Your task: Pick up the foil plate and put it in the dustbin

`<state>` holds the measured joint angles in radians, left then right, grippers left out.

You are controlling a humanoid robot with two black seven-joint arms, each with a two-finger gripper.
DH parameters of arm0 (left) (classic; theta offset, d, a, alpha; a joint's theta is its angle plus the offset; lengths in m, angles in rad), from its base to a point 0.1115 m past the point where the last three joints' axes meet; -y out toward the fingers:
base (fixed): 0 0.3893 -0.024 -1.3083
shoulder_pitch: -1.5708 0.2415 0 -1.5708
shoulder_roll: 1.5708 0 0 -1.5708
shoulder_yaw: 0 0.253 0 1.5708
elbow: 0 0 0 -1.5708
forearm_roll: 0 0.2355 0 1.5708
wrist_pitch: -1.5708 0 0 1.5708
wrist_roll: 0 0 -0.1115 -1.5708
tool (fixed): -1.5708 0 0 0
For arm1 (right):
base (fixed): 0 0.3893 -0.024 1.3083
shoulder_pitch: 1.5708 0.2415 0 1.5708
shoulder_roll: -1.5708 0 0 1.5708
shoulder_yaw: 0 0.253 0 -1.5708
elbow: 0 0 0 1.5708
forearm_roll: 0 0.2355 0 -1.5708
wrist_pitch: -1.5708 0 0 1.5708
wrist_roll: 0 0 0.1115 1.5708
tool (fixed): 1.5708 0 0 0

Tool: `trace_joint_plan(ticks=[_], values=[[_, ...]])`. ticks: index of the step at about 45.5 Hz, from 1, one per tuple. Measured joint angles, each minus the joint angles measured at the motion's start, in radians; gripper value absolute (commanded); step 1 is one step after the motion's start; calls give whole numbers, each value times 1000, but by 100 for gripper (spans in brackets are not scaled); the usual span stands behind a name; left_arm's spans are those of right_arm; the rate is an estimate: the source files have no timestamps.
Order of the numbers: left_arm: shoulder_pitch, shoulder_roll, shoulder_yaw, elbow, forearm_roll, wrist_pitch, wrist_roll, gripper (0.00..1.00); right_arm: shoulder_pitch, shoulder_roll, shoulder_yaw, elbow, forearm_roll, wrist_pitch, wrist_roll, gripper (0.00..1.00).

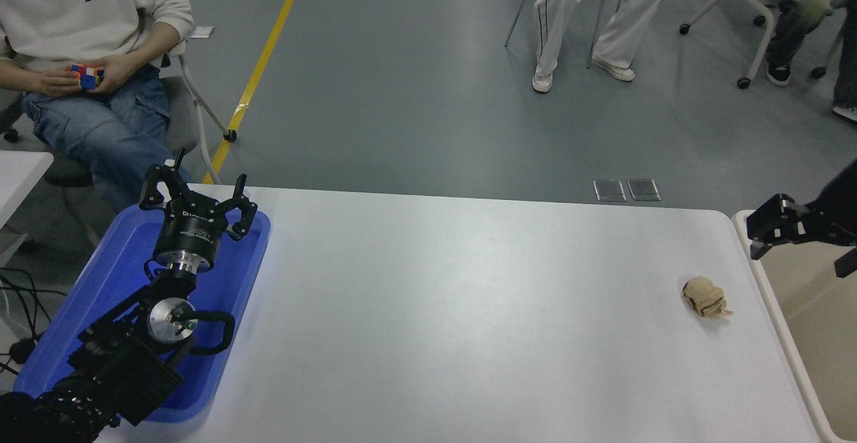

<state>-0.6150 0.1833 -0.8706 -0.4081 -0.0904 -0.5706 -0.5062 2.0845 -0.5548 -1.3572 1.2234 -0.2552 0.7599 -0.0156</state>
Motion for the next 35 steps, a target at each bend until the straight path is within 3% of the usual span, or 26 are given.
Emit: trace_joint_plan(ticks=[35], values=[[0, 0, 0, 0, 0, 0, 0, 100, 260, 136, 39, 143, -10, 25, 0, 100]])
